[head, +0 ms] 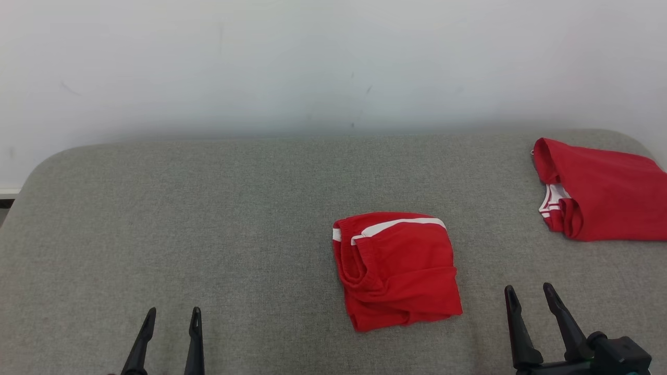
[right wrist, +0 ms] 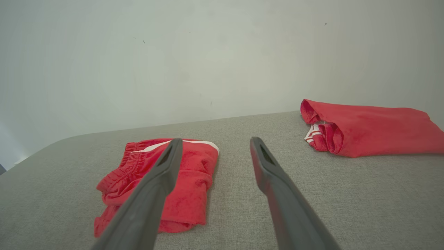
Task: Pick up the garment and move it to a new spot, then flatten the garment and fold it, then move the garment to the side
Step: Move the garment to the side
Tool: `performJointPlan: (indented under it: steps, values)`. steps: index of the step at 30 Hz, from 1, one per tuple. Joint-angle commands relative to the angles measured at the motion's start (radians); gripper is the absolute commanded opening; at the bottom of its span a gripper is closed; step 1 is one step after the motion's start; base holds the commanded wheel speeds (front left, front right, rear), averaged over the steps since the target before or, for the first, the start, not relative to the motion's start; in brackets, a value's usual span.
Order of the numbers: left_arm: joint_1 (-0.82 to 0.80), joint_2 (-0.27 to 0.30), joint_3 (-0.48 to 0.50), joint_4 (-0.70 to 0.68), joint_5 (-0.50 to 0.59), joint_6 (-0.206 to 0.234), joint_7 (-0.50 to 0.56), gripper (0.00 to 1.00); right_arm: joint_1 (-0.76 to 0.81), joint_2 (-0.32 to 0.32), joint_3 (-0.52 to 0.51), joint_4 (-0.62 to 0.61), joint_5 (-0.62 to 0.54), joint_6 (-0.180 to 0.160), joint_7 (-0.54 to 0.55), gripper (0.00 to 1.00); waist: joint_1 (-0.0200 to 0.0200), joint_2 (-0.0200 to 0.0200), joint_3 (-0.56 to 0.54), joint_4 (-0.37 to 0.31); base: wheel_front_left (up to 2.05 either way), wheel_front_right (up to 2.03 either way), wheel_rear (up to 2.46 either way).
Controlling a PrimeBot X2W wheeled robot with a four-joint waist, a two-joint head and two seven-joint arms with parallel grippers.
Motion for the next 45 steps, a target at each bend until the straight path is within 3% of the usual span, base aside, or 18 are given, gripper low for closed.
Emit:
performJointPlan:
  steps: [1, 12, 19, 29, 45]
  values:
    - [0.008, 0.003, 0.001, -0.003, -0.004, -0.003, -0.003, 1.00, 0.000, -0.001, 0.002, 0.005, -0.001, -0.003, 0.000, 1.00, -0.0001, 0.0000, 0.000, -0.001, 0.00, 0.00, 0.00]
    - [-0.003, 0.001, -0.002, 0.006, -0.006, -0.006, -0.003, 1.00, -0.014, 0.011, 0.005, 0.013, 0.017, -0.003, 0.000, 1.00, -0.0001, 0.0000, 0.004, 0.009, 0.00, 0.00, 0.00]
    - [-0.021, -0.001, -0.016, 0.010, -0.011, -0.007, -0.003, 1.00, -0.137, -0.023, 0.037, 0.088, 0.021, -0.003, 0.000, 1.00, -0.0001, 0.0000, 0.033, 0.043, 0.00, 0.00, 0.00]
    - [-0.063, -0.002, -0.031, 0.022, -0.017, -0.005, -0.003, 1.00, -0.388, -0.053, 0.086, 0.325, 0.034, -0.003, 0.100, 1.00, -0.0001, 0.0000, 0.087, 0.091, 0.00, 0.00, 0.00]
    - [-0.104, -0.005, -0.056, 0.038, -0.033, -0.005, -0.003, 1.00, -0.558, -0.036, 0.142, 0.753, 0.072, -0.003, 0.157, 1.00, -0.0001, 0.0000, 0.139, 0.143, 0.00, 0.00, 0.00]
